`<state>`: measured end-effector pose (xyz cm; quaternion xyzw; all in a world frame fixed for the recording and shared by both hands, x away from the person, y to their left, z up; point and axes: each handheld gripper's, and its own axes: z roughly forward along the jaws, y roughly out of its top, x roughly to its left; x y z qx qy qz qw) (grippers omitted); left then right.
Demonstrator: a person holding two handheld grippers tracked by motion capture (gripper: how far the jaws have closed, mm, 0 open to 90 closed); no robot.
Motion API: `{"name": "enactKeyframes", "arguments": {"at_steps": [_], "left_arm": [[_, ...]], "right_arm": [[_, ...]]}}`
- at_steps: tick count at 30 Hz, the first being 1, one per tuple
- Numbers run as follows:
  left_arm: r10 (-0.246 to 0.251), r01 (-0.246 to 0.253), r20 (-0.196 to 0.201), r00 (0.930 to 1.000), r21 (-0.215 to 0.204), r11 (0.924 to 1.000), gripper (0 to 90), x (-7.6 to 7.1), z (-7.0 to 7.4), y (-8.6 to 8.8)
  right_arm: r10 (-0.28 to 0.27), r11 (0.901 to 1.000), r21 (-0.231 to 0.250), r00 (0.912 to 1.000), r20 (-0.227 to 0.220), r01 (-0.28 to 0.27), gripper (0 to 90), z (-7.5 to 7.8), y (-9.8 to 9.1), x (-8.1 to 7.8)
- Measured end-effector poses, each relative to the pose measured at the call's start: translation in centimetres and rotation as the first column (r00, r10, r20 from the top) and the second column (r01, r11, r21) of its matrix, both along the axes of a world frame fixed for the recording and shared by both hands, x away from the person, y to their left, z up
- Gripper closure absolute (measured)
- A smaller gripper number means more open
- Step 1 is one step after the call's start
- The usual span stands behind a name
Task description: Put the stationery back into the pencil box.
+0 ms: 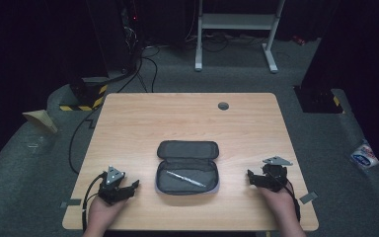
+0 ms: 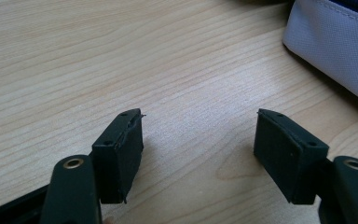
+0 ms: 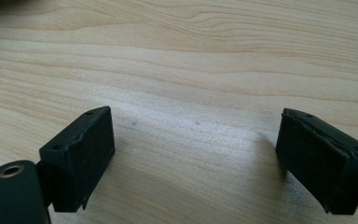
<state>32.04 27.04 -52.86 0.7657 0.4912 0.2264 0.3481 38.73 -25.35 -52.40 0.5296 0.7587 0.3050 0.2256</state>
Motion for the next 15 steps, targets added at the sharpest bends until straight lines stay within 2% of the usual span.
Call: {"name": "enactKeyframes", "arguments": {"at_steps": [10,15], "left_arm": [[-0.004,0.004,0.001,1.0,0.001,1.0,33.0,0.05,0.0,0.01],[-0.004,0.004,-0.004,1.0,-0.001,1.0,34.0,0.28,0.05,0.0]], "right_arm": [[-0.016,0.9999,0.003,0.9999,0.003,0.016,11.6,-0.03,0.23,-0.15],[-0.044,0.999,0.005,0.999,0.002,0.044,11.5,-0.02,0.11,-0.54]]}}
